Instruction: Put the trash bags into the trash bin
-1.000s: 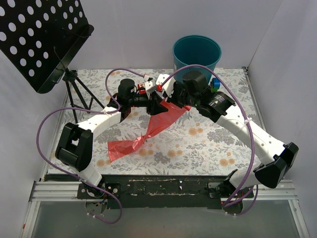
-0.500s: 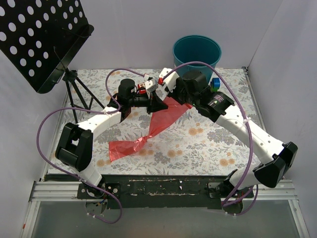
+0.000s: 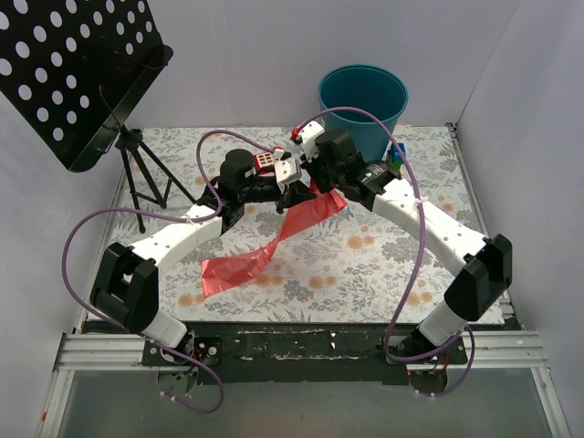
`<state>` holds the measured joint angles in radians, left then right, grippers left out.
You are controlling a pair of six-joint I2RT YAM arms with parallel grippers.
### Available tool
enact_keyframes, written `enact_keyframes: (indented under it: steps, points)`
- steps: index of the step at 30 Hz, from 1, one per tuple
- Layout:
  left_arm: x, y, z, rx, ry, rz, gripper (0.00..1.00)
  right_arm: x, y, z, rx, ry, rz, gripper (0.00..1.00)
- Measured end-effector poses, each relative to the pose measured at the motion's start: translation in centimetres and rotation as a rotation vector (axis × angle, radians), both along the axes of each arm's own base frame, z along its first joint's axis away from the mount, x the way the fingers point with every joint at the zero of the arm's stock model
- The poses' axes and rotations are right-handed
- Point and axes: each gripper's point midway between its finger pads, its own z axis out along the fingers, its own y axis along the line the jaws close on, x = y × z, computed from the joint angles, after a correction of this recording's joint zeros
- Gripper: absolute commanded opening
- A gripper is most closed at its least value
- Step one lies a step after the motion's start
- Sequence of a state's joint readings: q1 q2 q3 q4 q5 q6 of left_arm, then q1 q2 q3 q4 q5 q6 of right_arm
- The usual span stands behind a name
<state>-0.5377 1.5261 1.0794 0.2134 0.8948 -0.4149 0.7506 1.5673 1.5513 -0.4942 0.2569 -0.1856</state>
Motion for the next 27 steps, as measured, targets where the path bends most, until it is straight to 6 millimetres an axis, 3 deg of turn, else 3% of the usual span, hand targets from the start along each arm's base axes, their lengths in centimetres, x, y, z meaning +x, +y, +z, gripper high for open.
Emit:
enact_keyframes:
  steps: [3, 7, 10, 14, 17, 21, 24, 26, 27]
  points:
    - [0.3, 0.0, 0.3, 0.034, -0.099, 0.034, 0.0, 0.8, 0.3, -3.6, 0.015, 0.114, -0.06, 0.01]
    - [1.5, 0.8, -2.0, 0.107, -0.11, 0.108, 0.0, 5.1, -0.7, -7.2, 0.001, 0.195, -0.178, 0.01]
    - [2.0, 0.8, -2.1, 0.116, -0.128, 0.129, 0.0, 9.0, -3.0, -9.8, -0.03, 0.219, -0.279, 0.01]
    - [0.7, 0.1, -1.7, 0.101, -0.117, 0.101, 0.03, 9.8, -7.1, -11.2, -0.076, 0.22, -0.375, 0.01]
    - [-0.3, 0.0, -0.7, 0.084, -0.108, 0.096, 0.44, 9.0, -8.4, -10.6, -0.057, 0.217, -0.357, 0.01]
    - [0.7, 1.2, -0.4, 0.068, -0.029, 0.162, 0.61, 6.9, -8.3, -7.3, 0.011, 0.186, -0.276, 0.01]
    - [2.2, 2.5, -0.4, 0.052, 0.041, 0.233, 0.7, 4.7, -7.4, -3.0, 0.082, 0.115, -0.187, 0.01]
    - [3.0, 2.5, -0.2, 0.022, 0.069, 0.251, 0.92, 3.3, -6.8, -0.5, 0.128, 0.074, -0.137, 0.01]
    - [3.2, 2.3, -0.1, 0.007, 0.074, 0.248, 0.98, 2.9, -6.7, 0.4, 0.144, 0.06, -0.121, 0.01]
